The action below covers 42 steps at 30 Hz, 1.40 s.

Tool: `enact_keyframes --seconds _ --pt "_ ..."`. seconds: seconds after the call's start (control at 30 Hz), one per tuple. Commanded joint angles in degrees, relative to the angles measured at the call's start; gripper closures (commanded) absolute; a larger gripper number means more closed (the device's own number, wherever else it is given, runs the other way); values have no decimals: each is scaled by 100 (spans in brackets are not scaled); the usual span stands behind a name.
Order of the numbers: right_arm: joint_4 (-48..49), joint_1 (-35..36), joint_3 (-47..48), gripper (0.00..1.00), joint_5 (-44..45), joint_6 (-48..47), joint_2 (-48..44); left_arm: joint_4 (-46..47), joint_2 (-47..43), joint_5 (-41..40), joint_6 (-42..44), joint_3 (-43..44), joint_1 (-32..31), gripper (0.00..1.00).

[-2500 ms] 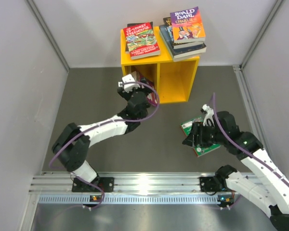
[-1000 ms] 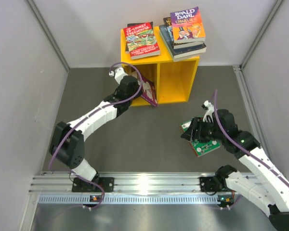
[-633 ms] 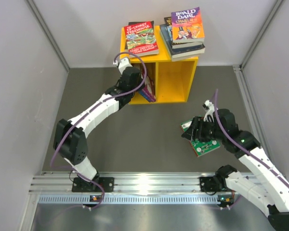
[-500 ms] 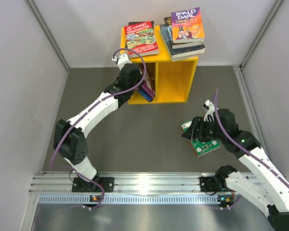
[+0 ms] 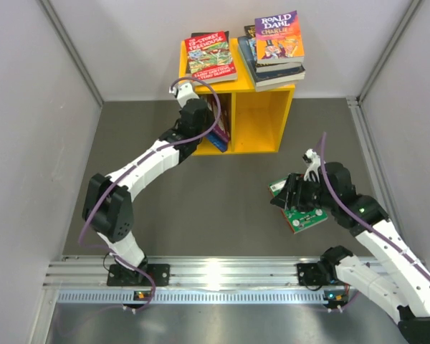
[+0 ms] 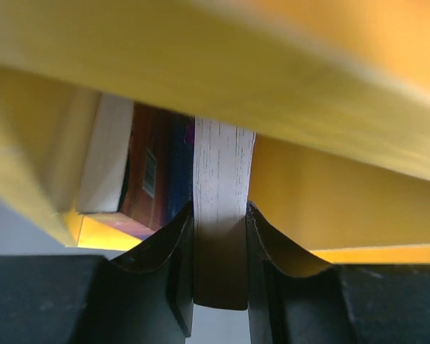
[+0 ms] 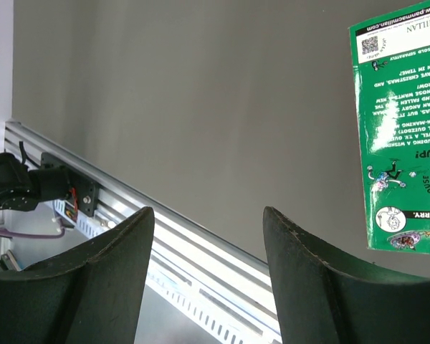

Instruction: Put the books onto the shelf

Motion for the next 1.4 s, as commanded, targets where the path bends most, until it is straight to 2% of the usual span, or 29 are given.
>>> enact_keyframes --seconds 0.0,0.1,0.17,0.23,0.43,0.5,0.63,0.83,0.97,1.0,1.03,1.07,1.13,1.2,1.37 --pt "54 -68 49 38 -59 36 -166 1077 100 16 -16 148 19 100" --pt "27 -68 41 38 -42 45 -201 945 267 131 -95 263 28 99" --pt "10 -77 41 38 -33 53 -227 936 320 175 -95 272 28 95" --pt "1 -77 49 38 -16 71 -245 875 338 175 -104 281 37 83" --pt "-8 -85 41 38 -7 88 -271 576 259 140 -166 307 90 62" --pt "10 -85 40 38 -16 97 -262 479 224 87 -157 307 107 58" --pt "45 -94 5 38 -68 123 -262 286 127 17 -201 307 160 39" --pt "62 -85 -4 38 -95 141 -289 215 -13 -89 -210 272 178 36" --pt "54 -85 14 38 -103 141 -306 -197 -180 -317 -227 307 178 33" --pt "54 -85 23 38 -95 141 -280 -389 -268 -483 -227 316 178 26" --pt "45 -94 32 38 -95 141 -271 -487 -321 -572 -219 359 178 24" --pt "54 -85 40 38 -103 141 -245 -592 -365 -677 -201 377 178 16" --pt "54 -94 84 38 -95 141 -122 -986 -523 -1036 -183 439 186 11" --pt "62 -85 146 38 -95 150 70 -1094 -741 -1169 -87 395 213 1" --pt "-68 -85 242 37 54 141 703 -1444 -1226 -1494 150 228 318 1"
